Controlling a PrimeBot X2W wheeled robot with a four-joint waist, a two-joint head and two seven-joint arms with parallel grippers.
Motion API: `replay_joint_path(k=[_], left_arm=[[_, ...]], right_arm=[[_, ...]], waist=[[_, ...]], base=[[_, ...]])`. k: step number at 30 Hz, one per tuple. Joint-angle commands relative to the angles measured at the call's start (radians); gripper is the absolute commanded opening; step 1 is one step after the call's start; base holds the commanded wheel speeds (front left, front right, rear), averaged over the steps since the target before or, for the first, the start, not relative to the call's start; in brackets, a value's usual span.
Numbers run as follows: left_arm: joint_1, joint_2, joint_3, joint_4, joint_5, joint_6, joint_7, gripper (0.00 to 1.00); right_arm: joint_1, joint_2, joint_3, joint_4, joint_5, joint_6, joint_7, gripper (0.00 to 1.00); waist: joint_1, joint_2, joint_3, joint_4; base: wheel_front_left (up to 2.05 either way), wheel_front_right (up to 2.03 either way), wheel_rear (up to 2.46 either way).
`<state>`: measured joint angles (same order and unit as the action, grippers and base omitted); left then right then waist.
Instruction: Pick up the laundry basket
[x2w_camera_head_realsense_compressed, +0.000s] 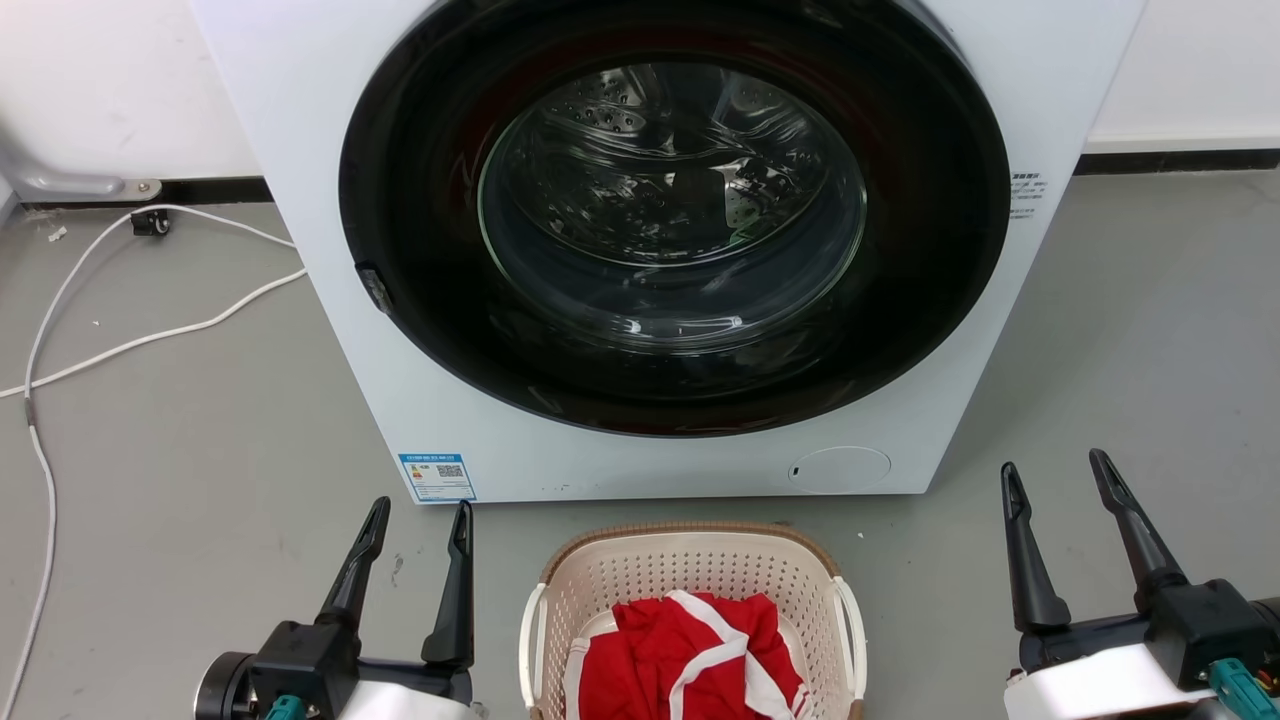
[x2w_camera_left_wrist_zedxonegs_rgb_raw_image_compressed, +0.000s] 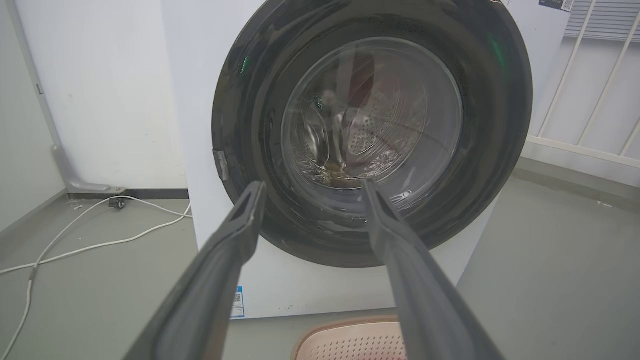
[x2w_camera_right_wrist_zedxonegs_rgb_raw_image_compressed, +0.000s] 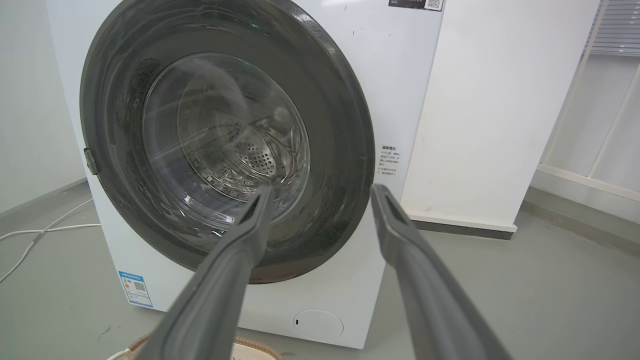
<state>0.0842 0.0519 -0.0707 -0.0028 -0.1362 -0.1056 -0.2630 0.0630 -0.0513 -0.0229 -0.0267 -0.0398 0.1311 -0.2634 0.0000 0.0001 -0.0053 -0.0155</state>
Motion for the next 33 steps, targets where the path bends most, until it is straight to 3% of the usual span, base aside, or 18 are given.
replay_joint_path(k=[1, 13, 17, 26, 33], left_arm=[[0.012, -0.002, 0.001, 0.004, -0.005, -0.001, -0.003, 1.0], [0.002, -0.002, -0.003, 0.078, -0.001, 0.007, -0.003, 1.0], [-0.034, -0.002, 0.003, 0.135, 0.0, 0.014, -0.003, 1.0], [-0.171, 0.0, 0.032, 0.306, 0.046, -0.003, -0.003, 1.0], [-0.316, 0.04, 0.041, 0.44, 0.068, -0.016, -0.003, 1.0]], right_arm=[[0.009, 0.002, -0.001, 0.003, 0.006, 0.0, -0.002, 1.0], [0.002, 0.002, 0.006, 0.056, 0.023, -0.001, -0.002, 1.0], [-0.038, 0.002, 0.016, 0.099, 0.022, -0.001, -0.002, 1.0], [-0.179, 0.002, 0.049, 0.277, 0.004, -0.001, -0.002, 1.0], [-0.328, 0.002, 0.058, 0.486, 0.002, -0.001, 0.01, 1.0]], waist=[[0.0, -0.0001, 0.002, 0.0], [0.0, -0.0001, 0.05, -0.013], [0.0, -0.0001, 0.115, -0.023], [0.0, -0.0001, 0.297, -0.045], [0.0, -0.0001, 0.447, -0.063]], base=[[0.0, 0.0, 0.0], [0.0, 0.0, 0.0], [0.0, 0.0, 0.0], [0.0, 0.0, 0.0], [0.0, 0.0, 0.0]])
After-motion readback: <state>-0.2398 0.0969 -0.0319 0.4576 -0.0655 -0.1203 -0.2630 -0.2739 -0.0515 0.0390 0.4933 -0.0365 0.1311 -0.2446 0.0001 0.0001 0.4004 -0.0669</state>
